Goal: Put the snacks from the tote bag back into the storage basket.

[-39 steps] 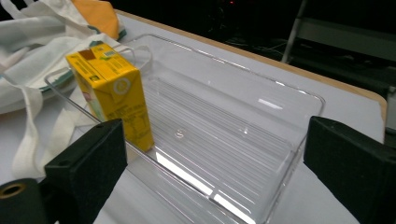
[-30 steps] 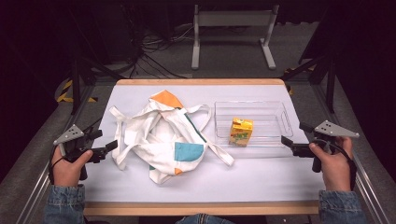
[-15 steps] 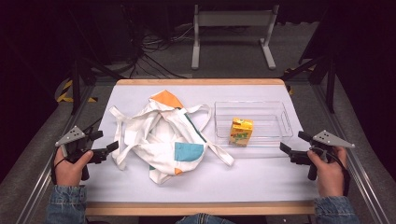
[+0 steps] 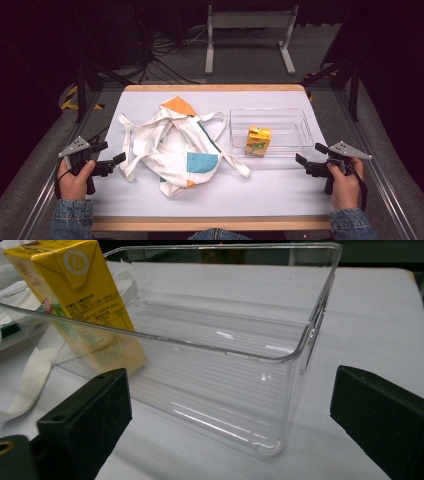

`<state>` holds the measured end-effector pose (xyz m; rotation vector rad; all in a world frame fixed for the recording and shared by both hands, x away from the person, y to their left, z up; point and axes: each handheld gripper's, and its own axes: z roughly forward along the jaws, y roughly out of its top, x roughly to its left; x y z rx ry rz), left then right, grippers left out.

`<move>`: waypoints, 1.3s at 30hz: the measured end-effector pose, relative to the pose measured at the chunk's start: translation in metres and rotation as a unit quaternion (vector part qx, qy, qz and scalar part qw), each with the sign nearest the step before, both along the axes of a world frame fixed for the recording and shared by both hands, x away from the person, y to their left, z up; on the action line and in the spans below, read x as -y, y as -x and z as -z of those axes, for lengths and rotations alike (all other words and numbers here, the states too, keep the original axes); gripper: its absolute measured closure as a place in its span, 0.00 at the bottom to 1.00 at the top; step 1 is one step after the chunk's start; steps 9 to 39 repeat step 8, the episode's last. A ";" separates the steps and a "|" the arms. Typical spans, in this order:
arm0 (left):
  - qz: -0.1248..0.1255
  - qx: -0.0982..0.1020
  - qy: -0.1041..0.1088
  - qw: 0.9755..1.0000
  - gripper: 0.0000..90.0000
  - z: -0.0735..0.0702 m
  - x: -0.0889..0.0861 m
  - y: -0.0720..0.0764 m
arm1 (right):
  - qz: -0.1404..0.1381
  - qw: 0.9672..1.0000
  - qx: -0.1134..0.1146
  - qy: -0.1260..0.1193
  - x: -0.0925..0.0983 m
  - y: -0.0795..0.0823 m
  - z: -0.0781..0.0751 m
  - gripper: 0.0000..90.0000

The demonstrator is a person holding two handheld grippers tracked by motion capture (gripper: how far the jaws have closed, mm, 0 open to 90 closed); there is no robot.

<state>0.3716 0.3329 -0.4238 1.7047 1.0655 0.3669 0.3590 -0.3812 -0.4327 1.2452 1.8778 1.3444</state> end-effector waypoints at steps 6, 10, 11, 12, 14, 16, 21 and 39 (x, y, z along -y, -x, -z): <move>-0.018 -0.003 0.009 1.000 0.03 0.005 -0.007 0.004 | 0.002 1.000 0.010 0.003 0.001 -0.001 -0.002 0.04; -0.020 -0.005 0.009 1.000 0.03 0.006 -0.008 0.005 | 0.003 1.000 0.009 0.003 0.001 -0.001 -0.002 0.04; -0.020 -0.005 0.009 1.000 0.03 0.006 -0.008 0.005 | 0.003 1.000 0.009 0.003 0.001 -0.001 -0.002 0.04; -0.020 -0.005 0.009 1.000 0.03 0.006 -0.008 0.005 | 0.003 1.000 0.009 0.003 0.001 -0.001 -0.002 0.04; -0.020 -0.005 0.009 1.000 0.03 0.006 -0.008 0.005 | 0.003 1.000 0.009 0.003 0.001 -0.001 -0.002 0.04; -0.020 -0.005 0.009 1.000 0.03 0.006 -0.008 0.005 | 0.003 1.000 0.009 0.003 0.001 -0.001 -0.002 0.04; -0.020 -0.005 0.009 1.000 0.03 0.006 -0.008 0.005 | 0.003 1.000 0.009 0.003 0.001 -0.001 -0.002 0.04; -0.020 -0.005 0.009 1.000 0.03 0.006 -0.008 0.005 | 0.003 1.000 0.009 0.003 0.001 -0.001 -0.002 0.04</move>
